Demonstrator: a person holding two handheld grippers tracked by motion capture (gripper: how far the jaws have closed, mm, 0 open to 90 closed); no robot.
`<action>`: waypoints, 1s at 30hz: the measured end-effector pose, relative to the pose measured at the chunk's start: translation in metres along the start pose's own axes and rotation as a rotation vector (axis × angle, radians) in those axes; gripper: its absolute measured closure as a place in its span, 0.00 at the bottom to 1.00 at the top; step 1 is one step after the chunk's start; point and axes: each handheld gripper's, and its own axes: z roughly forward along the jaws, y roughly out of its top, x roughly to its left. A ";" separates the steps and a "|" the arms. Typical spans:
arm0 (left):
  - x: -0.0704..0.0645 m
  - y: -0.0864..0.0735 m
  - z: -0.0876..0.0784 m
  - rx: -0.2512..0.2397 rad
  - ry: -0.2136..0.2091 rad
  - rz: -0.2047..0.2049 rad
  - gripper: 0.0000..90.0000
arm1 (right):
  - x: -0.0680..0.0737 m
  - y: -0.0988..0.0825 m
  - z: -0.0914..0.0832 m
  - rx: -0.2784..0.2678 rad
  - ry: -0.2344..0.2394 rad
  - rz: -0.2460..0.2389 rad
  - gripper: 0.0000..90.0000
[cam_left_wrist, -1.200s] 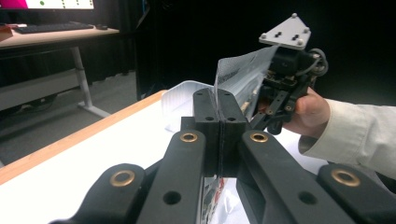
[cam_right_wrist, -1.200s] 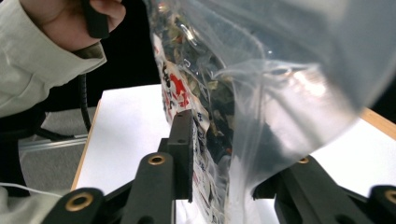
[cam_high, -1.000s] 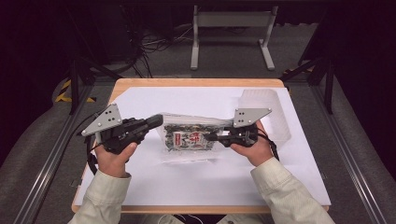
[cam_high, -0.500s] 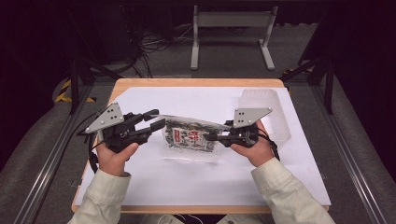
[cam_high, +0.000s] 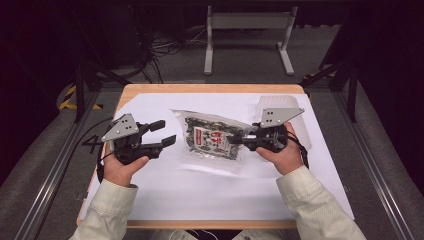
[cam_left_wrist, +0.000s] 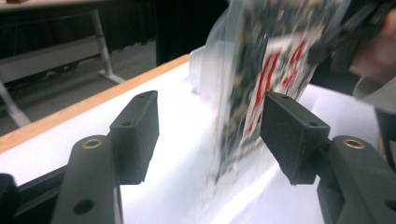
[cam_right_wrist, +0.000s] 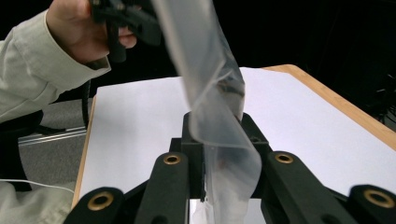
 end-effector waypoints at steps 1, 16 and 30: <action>0.001 -0.002 0.000 0.006 0.000 -0.004 0.42 | -0.001 0.001 -0.002 0.000 -0.009 0.006 0.86; 0.019 -0.041 0.002 0.093 0.028 -0.041 0.38 | -0.014 0.009 -0.032 0.013 -0.119 0.067 0.85; 0.038 -0.077 -0.001 0.078 -0.006 -0.080 0.37 | -0.026 0.016 -0.062 0.014 -0.238 0.108 0.85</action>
